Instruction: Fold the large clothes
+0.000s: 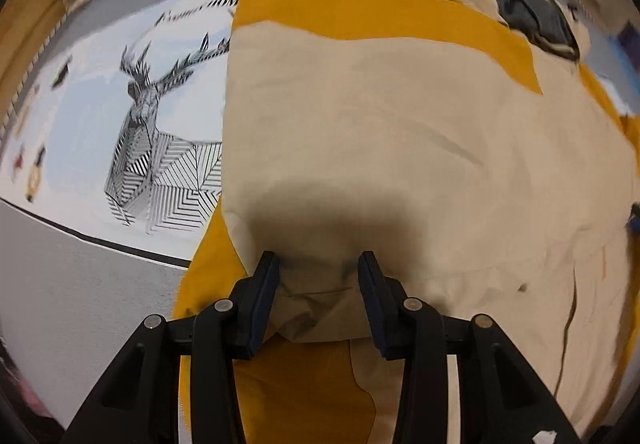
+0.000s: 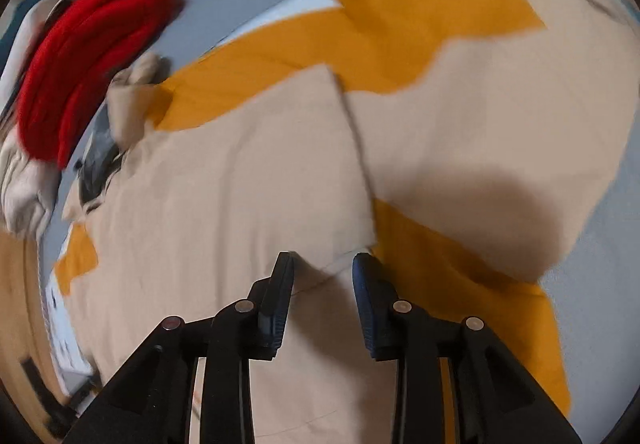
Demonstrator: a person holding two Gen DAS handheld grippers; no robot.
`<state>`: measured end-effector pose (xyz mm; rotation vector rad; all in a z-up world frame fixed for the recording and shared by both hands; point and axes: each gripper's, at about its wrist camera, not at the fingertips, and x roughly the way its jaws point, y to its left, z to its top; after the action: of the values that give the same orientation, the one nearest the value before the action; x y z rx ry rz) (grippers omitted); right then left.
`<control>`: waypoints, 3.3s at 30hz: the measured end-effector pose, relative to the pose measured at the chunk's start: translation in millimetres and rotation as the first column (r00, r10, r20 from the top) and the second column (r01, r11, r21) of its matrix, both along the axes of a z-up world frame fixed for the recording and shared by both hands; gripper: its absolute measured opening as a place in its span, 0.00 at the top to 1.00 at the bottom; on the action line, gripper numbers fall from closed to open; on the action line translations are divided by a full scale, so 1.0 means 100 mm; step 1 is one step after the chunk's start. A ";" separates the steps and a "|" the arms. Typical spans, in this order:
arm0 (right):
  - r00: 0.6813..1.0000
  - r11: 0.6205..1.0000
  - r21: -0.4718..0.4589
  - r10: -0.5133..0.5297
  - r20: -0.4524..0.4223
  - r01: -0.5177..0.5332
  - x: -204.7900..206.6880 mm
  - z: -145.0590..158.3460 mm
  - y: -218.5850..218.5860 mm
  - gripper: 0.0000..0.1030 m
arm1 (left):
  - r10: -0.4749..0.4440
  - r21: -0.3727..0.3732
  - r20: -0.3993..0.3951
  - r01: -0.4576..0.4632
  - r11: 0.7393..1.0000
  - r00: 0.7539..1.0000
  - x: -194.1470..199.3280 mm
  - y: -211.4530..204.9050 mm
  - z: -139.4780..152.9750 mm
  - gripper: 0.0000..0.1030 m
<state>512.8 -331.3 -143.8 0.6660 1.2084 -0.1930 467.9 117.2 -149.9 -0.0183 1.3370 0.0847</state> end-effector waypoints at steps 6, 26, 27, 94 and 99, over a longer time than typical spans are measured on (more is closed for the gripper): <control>0.995 0.985 -0.170 0.018 0.096 -0.001 -0.06 0.42 -0.04 0.69 | -0.033 0.007 0.165 0.032 0.999 0.986 -0.11 -0.14 0.52 0.63; 0.935 0.932 -0.363 0.114 0.337 0.018 -0.76 1.49 -0.18 0.59 | -0.015 -0.042 0.381 0.034 0.999 0.924 -0.78 -0.78 1.25 0.44; 0.935 0.930 -0.366 0.101 0.340 0.033 -0.80 1.50 -0.23 0.54 | -0.018 -0.039 0.388 0.035 0.999 0.921 -0.81 -0.80 1.26 0.42; 0.816 0.894 -0.338 -0.053 0.575 0.296 -0.21 1.54 -1.93 0.98 | -0.004 -0.105 0.410 0.052 0.993 0.912 -0.43 -0.80 1.23 0.40; 0.774 0.915 -0.392 0.316 0.549 -0.095 0.10 2.00 -0.15 0.98 | 0.061 -0.138 0.411 -0.004 0.990 0.910 -0.42 -0.48 1.35 0.40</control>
<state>522.6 -346.3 56.5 0.2382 0.5905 0.0071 426.1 69.1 -14.6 -0.1651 0.9132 0.0164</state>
